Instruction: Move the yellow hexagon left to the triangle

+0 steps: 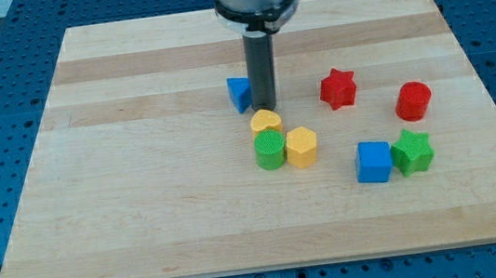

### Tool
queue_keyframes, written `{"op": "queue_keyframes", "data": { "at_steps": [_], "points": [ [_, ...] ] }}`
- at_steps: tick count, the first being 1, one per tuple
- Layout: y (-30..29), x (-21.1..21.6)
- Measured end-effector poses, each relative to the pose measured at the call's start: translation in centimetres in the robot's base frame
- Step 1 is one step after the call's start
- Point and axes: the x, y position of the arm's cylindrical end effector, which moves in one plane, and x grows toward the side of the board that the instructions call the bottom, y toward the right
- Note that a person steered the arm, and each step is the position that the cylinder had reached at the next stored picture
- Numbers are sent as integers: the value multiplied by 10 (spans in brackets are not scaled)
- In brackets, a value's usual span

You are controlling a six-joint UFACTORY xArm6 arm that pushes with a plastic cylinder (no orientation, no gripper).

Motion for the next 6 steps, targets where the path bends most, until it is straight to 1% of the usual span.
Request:
{"op": "queue_keyframes", "data": {
  "at_steps": [2, 3, 4, 5, 6],
  "points": [
    [79, 8],
    [106, 35],
    [131, 39],
    [141, 49],
    [92, 70]
  ]
}}
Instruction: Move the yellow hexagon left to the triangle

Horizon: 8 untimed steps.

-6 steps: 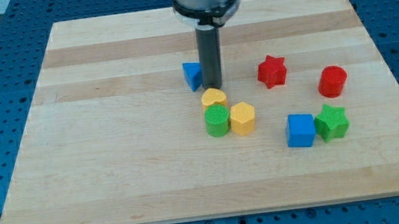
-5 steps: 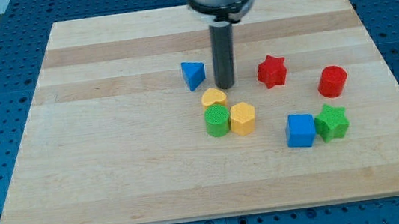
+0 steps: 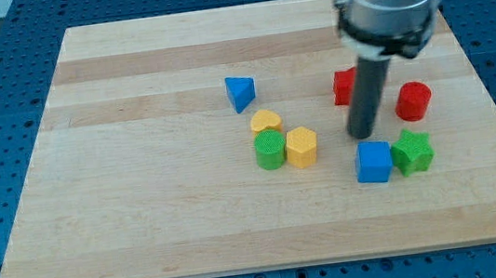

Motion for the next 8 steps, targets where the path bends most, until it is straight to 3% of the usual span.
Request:
{"op": "queue_keyframes", "data": {
  "at_steps": [2, 3, 5, 8],
  "points": [
    [-112, 17],
    [-131, -2],
    [-68, 108],
    [-89, 137]
  ]
}}
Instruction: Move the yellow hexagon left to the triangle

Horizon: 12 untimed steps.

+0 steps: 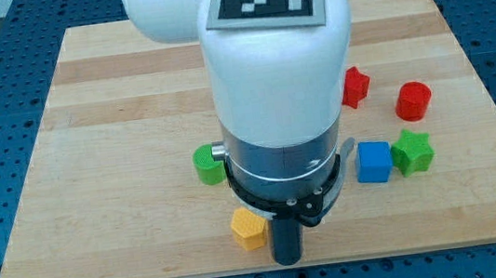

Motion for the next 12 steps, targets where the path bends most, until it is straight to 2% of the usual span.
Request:
{"op": "queue_keyframes", "data": {
  "at_steps": [1, 3, 4, 5, 6, 7, 8, 9, 10, 11, 12],
  "points": [
    [-14, -3],
    [-139, -145],
    [-167, -169],
    [-151, -120],
    [-77, -80],
    [-65, -78],
    [-74, -23],
    [-103, -2],
    [-148, -3],
    [-150, -12],
    [-160, -64]
  ]
}}
